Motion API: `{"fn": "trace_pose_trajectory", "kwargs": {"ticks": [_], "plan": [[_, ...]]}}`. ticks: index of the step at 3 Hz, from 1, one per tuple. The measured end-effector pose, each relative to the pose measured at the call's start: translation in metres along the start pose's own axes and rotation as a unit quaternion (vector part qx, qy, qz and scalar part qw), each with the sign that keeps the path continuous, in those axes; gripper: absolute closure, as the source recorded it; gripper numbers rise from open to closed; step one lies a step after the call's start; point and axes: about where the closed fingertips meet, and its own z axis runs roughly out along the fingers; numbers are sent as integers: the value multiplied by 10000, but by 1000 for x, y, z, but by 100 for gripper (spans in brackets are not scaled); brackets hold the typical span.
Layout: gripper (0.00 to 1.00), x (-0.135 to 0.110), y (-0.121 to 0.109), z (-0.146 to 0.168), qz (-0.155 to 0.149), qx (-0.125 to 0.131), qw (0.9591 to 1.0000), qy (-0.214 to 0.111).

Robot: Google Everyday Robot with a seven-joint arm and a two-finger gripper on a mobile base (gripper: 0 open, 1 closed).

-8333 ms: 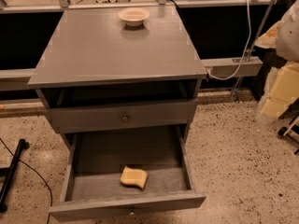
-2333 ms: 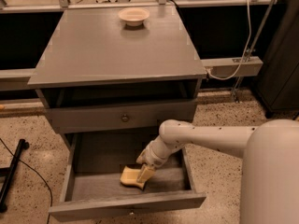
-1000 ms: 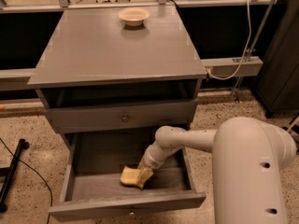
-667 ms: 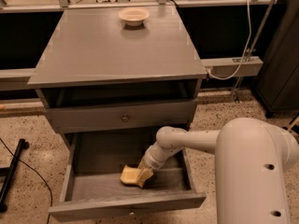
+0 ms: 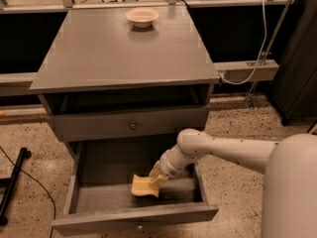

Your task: Pick sponge from middle drawer and place on counter

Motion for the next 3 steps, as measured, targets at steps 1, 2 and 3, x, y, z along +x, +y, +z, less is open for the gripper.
{"fn": "trace_pose_trajectory", "kwargs": {"ticks": [1, 2, 3], "plan": [[100, -5, 7, -39, -52, 158, 9999, 41], [100, -20, 10, -107, -206, 517, 9984, -110], [100, -35, 16, -166, -413, 754, 9959, -279]]}}
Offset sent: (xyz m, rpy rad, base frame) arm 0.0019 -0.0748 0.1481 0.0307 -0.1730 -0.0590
